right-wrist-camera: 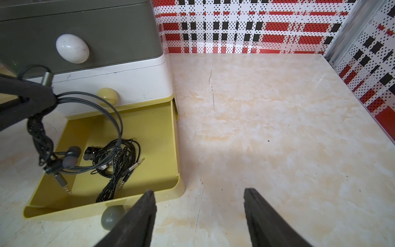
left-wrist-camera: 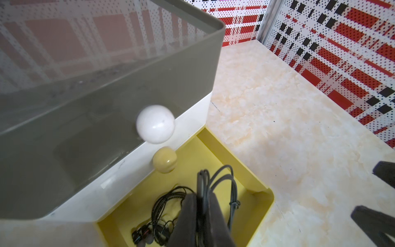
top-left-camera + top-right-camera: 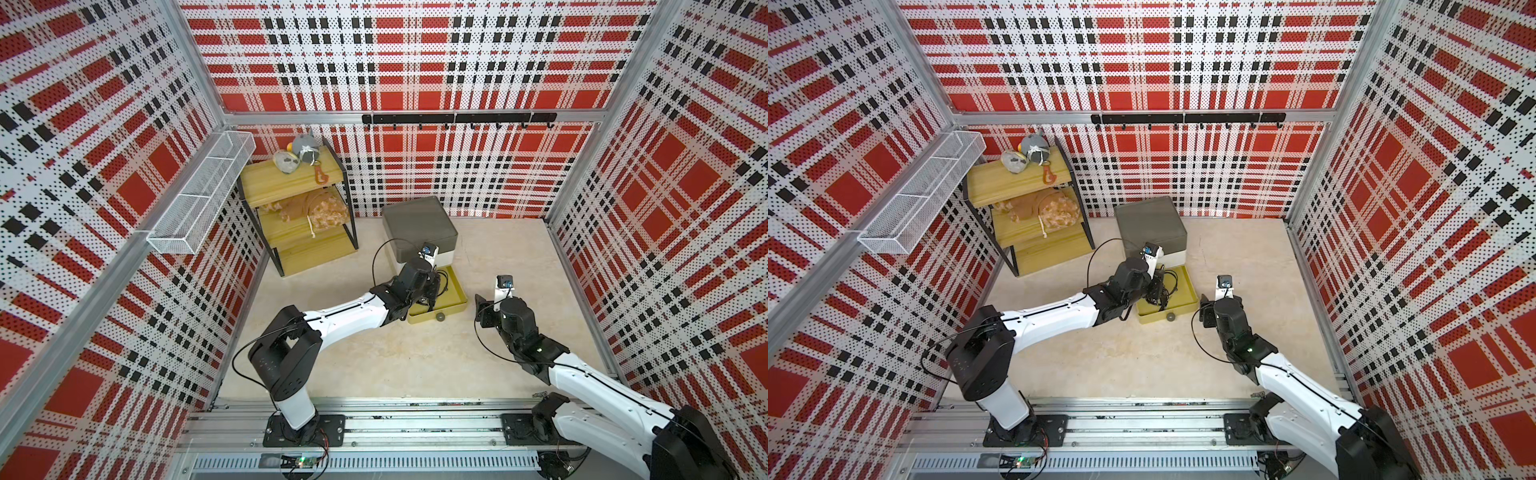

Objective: Place the wired earphones into the drawer by color
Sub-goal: Place the wired earphones in the drawer.

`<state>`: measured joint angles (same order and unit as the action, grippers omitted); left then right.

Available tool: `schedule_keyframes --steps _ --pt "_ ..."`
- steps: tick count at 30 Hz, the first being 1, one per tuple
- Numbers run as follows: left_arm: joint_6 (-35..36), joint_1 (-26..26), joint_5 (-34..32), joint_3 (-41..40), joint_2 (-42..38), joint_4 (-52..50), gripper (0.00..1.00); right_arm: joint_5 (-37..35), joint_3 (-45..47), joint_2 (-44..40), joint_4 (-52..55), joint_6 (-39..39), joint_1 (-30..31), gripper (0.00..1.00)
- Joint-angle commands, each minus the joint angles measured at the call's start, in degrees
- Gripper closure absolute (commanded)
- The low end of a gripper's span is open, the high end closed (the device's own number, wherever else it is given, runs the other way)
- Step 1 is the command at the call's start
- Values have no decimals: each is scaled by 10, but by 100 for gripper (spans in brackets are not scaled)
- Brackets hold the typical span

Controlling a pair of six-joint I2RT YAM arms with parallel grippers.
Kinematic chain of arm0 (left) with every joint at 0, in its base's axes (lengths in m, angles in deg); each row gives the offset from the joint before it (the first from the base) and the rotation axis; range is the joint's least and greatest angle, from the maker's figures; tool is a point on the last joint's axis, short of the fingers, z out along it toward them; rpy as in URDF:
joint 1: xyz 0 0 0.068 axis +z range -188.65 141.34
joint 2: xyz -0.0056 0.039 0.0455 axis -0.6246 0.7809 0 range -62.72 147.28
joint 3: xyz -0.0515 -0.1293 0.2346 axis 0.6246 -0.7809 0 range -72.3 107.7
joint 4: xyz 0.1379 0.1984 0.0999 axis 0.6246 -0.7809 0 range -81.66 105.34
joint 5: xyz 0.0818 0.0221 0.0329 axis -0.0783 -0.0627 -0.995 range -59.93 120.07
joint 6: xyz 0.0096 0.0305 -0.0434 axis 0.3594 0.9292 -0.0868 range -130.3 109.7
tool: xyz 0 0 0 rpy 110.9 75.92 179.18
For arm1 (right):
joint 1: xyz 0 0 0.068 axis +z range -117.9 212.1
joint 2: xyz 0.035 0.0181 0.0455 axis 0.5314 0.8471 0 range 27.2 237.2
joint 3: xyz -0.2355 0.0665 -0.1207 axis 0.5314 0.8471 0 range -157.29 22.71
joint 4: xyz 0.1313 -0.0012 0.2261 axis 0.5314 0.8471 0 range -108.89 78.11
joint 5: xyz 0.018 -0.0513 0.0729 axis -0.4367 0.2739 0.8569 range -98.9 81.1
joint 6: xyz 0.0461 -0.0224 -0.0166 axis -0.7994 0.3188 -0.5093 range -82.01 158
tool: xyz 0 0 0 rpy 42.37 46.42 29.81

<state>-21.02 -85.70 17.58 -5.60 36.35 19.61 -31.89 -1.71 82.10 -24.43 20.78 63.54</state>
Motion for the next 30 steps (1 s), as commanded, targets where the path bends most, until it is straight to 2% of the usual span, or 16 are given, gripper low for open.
schedule_keyframes --steps 1,16,25,30 --pt "27 -5 -9 28 22 10 100 -2 8 -5 -6 0 -3 29" --pt "32 -11 -23 59 77 0 99 -4 9 -11 -4 1 -2 29" --pt "8 -11 -52 29 32 7 46 -8 3 -22 11 10 -2 29" --pt "-15 -7 -86 -23 -29 27 25 8 0 -38 36 -2 -2 28"
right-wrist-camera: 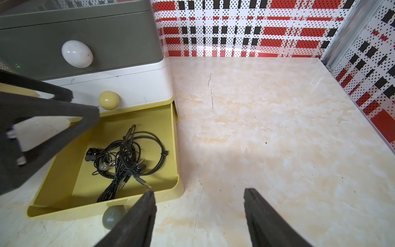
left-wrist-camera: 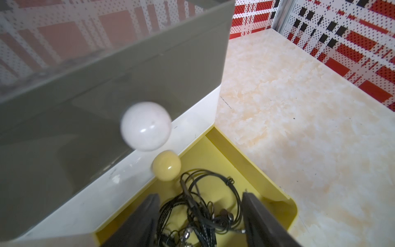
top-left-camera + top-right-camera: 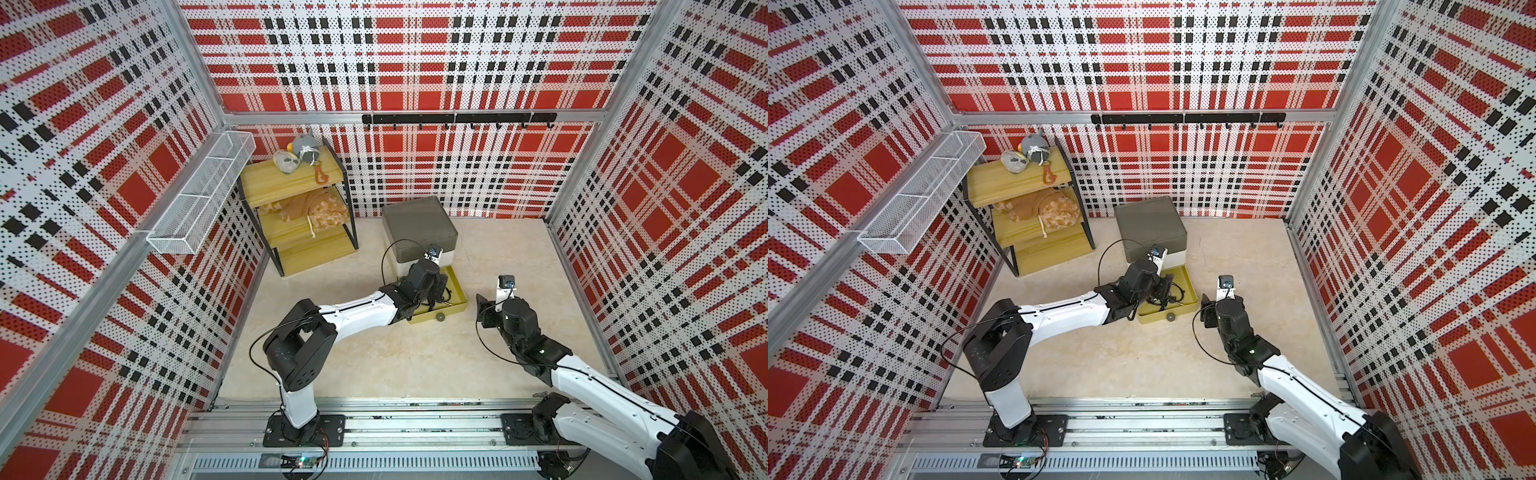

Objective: Place the wired earphones into the drawer by color
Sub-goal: Place the wired earphones in the drawer, then close the drawer in the storage box.

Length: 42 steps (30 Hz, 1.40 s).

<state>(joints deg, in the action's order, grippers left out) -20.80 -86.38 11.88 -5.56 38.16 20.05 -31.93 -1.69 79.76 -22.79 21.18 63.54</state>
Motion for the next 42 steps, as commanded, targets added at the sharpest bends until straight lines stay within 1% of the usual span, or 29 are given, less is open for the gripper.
schedule_keyframes --steps 1,5,9,16,17,18,19,24,26,28,33,38,42 --pt "-23 2 -33 -38 -61 28 22 15 1 -17 22 -13 -2 28" --pt "-55 22 -32 -113 -134 60 10 52 6 -24 38 -48 -2 29" --pt "-83 59 -12 -203 -212 101 1 75 3 -18 55 -82 -2 29" --pt "-93 135 57 -334 -331 158 1 109 -9 10 60 -143 1 27" --pt "-88 145 58 -349 -347 163 1 109 -12 18 61 -145 1 23" --pt "-82 152 58 -365 -363 171 1 127 -15 26 63 -171 1 3" --pt "-76 157 58 -380 -375 180 1 130 -18 34 65 -179 1 0" --pt "-58 179 70 -473 -423 293 1 127 -25 77 76 -216 1 0" --pt "-56 181 72 -493 -433 315 1 123 -30 93 81 -232 2 0" --pt "-52 180 74 -504 -449 316 1 118 -34 107 85 -249 2 0" --pt "-51 180 32 -541 -496 334 1 116 -50 147 92 -281 5 0" --pt "-53 180 12 -554 -529 335 1 122 -86 194 114 -295 11 0" --pt "-53 181 9 -557 -532 337 1 116 -109 229 122 -303 30 0"
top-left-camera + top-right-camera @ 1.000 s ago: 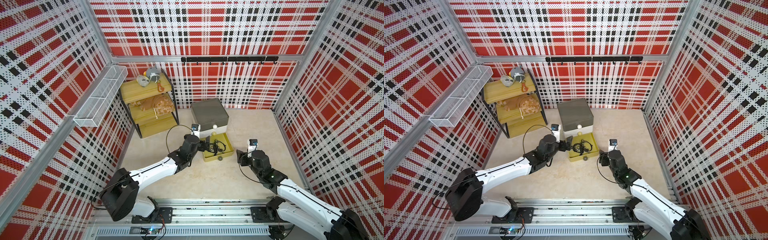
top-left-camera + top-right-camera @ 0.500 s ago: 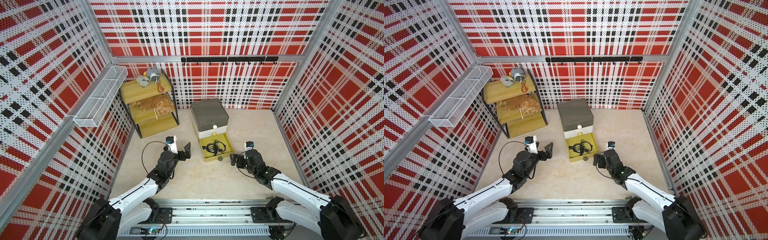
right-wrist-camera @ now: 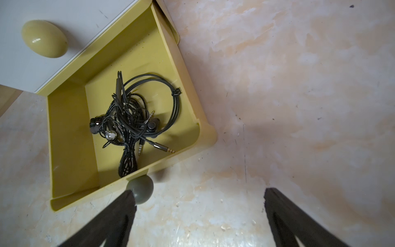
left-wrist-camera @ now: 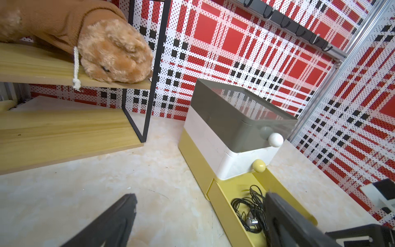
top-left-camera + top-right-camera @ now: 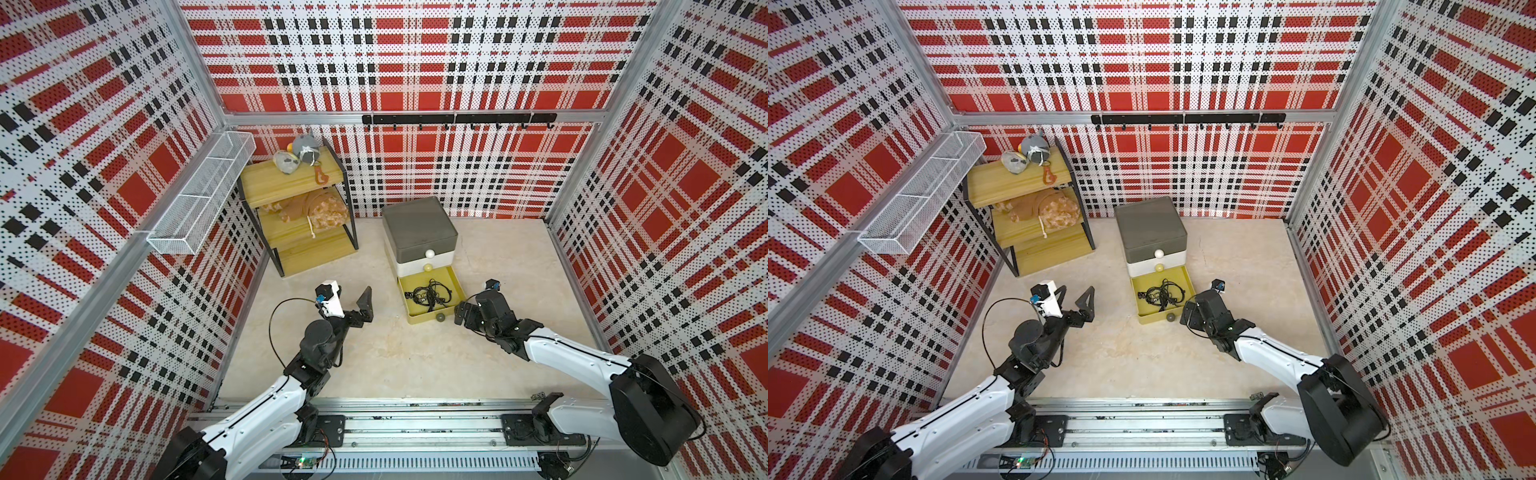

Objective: Place the wired earphones into the drawer by color
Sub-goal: Close the drawer in the storage box.

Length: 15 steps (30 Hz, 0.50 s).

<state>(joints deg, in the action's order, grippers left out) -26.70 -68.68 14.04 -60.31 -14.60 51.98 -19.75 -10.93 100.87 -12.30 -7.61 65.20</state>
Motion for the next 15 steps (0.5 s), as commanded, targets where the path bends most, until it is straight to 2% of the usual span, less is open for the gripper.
schedule_keyframes --steps 1,6,15 --pt "6 3 -13 -9 -4 18 1 -20 -21 26 18 -18 19 0" --pt "7 3 -7 -5 9 17 1 -51 -49 63 38 -32 43 0" --pt "7 4 -6 -5 10 17 1 -63 -70 98 63 -55 45 0"
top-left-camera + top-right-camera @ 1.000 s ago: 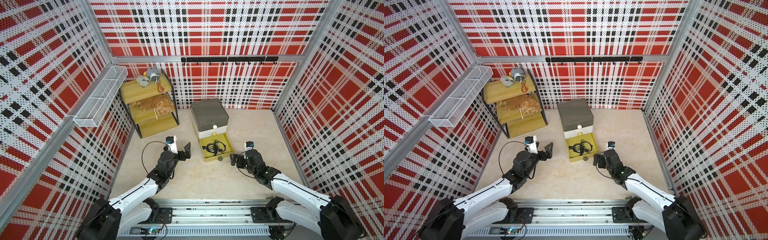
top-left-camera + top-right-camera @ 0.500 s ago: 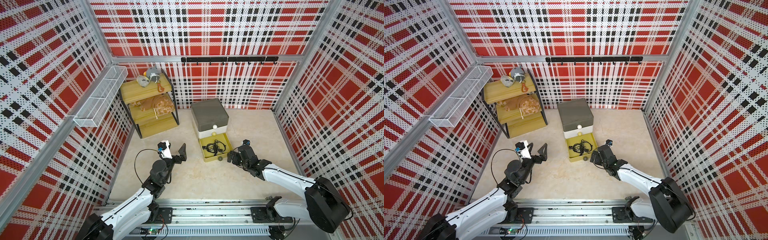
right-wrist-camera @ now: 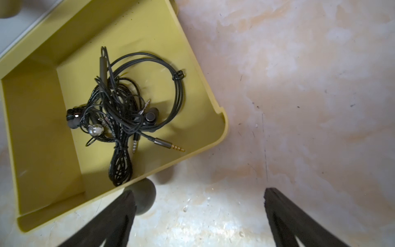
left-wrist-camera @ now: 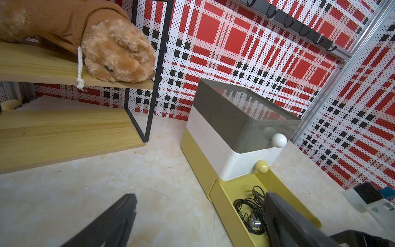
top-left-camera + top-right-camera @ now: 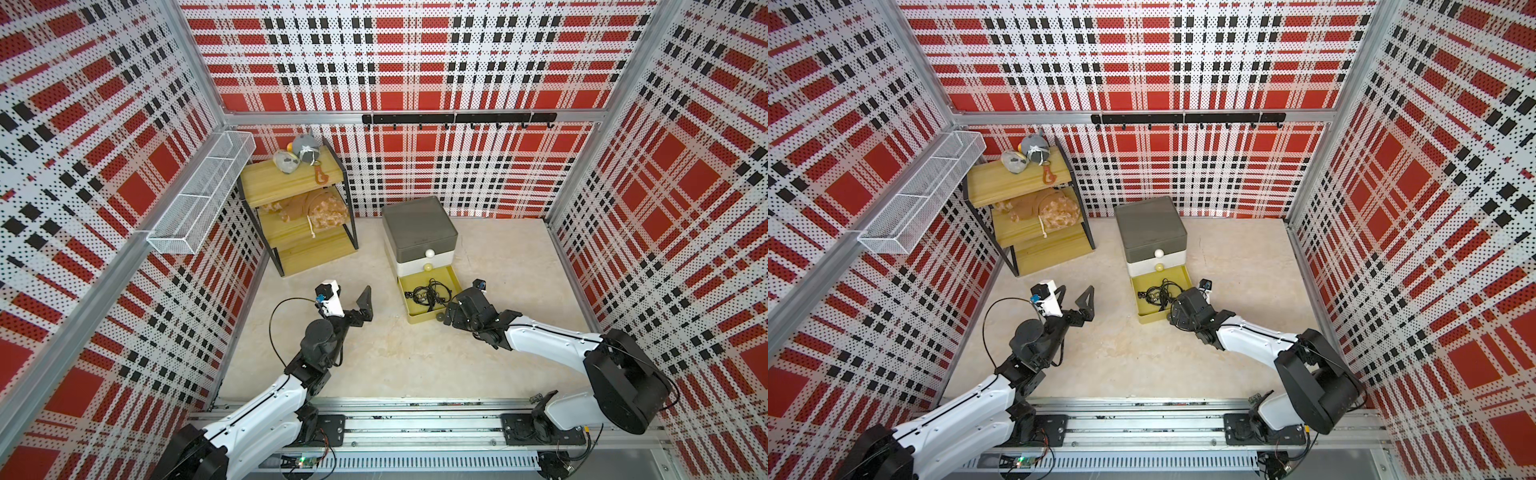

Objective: Place the wired earphones into the drawer by color
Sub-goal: Close the drawer in the storage box.

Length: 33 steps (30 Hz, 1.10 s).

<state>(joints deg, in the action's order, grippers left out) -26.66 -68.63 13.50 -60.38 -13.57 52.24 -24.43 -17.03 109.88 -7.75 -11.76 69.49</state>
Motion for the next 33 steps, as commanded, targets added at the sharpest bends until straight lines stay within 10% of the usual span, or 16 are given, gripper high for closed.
schedule_keyframes --steps 1,33 --pt "6 3 -1 -4 0 14 1 -16 -9 9 17 -15 2 0" --pt "11 4 -13 -7 0 15 1 -51 -94 93 -20 15 -4 0"
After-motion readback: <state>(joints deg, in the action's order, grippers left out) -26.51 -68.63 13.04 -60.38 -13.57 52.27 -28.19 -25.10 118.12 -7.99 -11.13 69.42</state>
